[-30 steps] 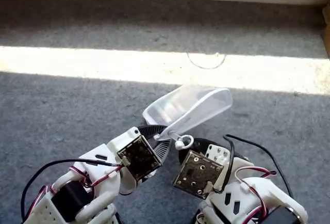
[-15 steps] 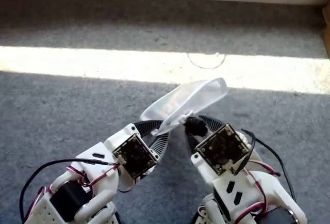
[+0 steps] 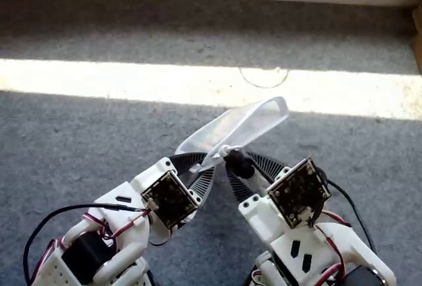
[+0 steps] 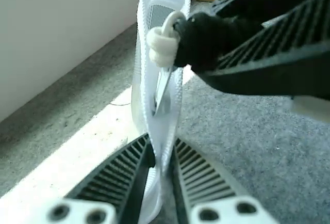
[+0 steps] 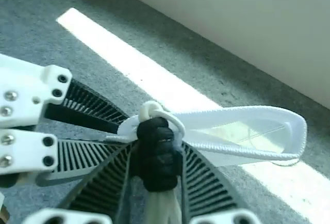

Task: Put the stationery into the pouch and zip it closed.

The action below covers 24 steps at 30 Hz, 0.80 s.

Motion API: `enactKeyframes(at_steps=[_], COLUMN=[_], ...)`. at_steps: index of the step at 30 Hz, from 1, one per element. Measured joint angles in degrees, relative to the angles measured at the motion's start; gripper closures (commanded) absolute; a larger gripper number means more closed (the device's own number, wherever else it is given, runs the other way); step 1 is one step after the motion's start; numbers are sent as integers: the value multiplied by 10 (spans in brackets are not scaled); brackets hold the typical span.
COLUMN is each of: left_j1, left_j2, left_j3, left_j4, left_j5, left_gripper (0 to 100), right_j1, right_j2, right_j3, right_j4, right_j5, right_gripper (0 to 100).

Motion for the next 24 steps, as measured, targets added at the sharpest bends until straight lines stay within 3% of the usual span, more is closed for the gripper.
enactKeyframes(at_steps=[6, 15, 24], left_j1=[0, -11, -18], left_j2=[0, 0, 0], left_j3=[0, 0, -2], left_j4=[2, 3, -2], left_j5=[0, 0, 0], left_gripper=[994, 994, 994], right_j1=[-81, -86, 62], right_j2=[-1, 1, 7], right_j3=[-2, -1, 29], right_j4=[29, -8, -127], right_j5=[-1, -26, -88], right_gripper=[993, 993, 993])
